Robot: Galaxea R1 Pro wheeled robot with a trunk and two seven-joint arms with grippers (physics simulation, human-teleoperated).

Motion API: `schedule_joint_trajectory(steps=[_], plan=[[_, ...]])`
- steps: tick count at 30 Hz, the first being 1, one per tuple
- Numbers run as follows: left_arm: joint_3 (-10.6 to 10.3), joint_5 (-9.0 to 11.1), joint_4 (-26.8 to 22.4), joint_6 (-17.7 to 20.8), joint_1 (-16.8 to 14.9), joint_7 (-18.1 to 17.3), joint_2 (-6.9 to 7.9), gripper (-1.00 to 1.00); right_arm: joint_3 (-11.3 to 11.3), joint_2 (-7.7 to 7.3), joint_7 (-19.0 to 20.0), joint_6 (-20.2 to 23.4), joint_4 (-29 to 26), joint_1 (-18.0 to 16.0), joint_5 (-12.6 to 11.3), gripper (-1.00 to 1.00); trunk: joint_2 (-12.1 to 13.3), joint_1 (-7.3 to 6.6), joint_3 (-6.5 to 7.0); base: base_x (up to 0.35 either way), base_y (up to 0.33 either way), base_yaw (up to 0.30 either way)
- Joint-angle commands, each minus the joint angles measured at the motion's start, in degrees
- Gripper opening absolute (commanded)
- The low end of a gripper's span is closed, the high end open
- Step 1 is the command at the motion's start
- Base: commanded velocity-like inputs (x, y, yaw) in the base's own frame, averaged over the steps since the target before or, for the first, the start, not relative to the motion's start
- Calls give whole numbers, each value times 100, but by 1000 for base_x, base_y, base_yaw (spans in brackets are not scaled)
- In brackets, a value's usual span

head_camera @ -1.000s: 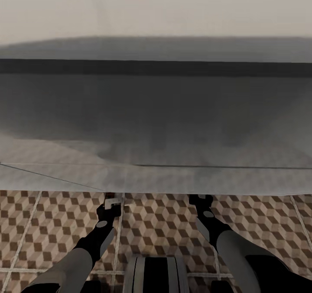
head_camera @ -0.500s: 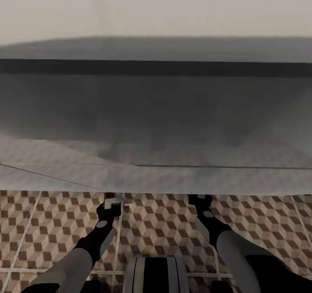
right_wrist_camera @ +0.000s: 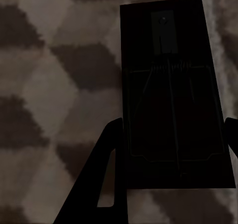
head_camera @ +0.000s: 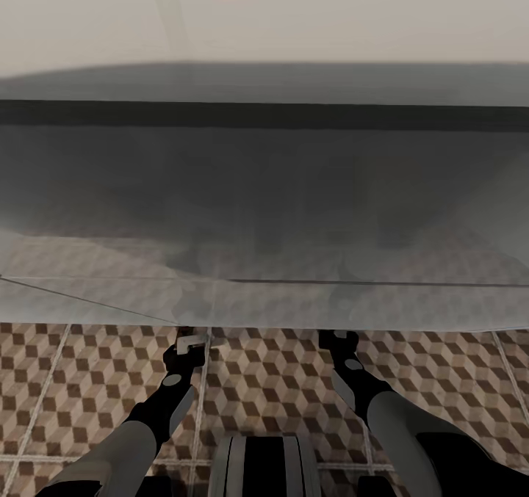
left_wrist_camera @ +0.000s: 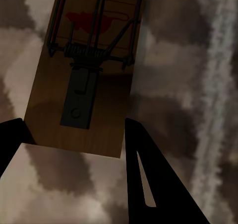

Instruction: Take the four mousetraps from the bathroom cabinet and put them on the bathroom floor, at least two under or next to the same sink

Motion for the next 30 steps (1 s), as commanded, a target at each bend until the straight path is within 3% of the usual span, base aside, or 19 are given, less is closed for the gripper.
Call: schedule_joint_trajectory(steps=[1, 19, 30], plan=[[30, -42, 5, -16, -3, 7, -5, -100, -19, 3, -7, -20, 7, -3, 7, -100, -1, -1, -3, 0, 0, 0], [30, -42, -50, -14, -3, 6, -6, -100, -19, -10, 10, 56, 21, -3, 2, -100, -1, -1, -3, 0, 0, 0], [30, -42, -63, -16, -3, 6, 2, -100, -49, -23, 419, 168, 30, -3, -6, -100, -1, -1, -3, 0, 0, 0]])
